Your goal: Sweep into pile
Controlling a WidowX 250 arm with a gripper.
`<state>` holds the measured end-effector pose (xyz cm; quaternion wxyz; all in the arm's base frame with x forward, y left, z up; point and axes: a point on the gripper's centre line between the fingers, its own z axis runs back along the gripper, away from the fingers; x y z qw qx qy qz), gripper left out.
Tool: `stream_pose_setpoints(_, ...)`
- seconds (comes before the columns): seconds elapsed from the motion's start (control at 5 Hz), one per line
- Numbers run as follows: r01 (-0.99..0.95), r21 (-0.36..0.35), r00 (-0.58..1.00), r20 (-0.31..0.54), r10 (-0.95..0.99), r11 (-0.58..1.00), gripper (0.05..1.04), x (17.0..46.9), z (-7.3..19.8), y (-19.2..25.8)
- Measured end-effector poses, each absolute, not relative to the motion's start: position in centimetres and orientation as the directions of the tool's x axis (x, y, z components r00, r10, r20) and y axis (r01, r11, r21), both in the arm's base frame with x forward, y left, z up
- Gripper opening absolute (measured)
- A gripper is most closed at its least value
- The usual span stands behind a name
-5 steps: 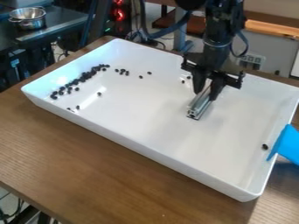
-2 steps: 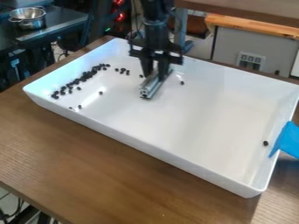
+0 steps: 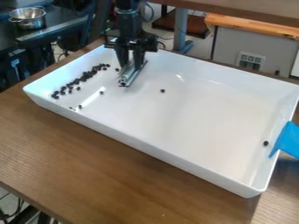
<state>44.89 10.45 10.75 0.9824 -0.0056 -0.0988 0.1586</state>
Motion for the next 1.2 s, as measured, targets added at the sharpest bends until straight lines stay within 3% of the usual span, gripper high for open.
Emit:
stream_pose_setpoints(0.6, -0.514, -0.073, 0.831, 0.206, 0.517, 0.855, 0.342, 41.3, 10.7, 11.8)
stream_pose_setpoints(0.8, -0.491, -0.18, 0.821, 0.233, 0.522, 0.852, 0.342, 41.9, 12.9, 10.1)
stream_pose_setpoints(1.0, -0.483, -0.198, 0.804, 0.287, 0.522, 0.853, 0.342, 42.9, 14.2, 7.6)
stream_pose_setpoints(1.2, -0.52, -0.133, 0.791, 0.299, 0.534, 0.844, 0.342, 44.1, 13.7, 5.5)
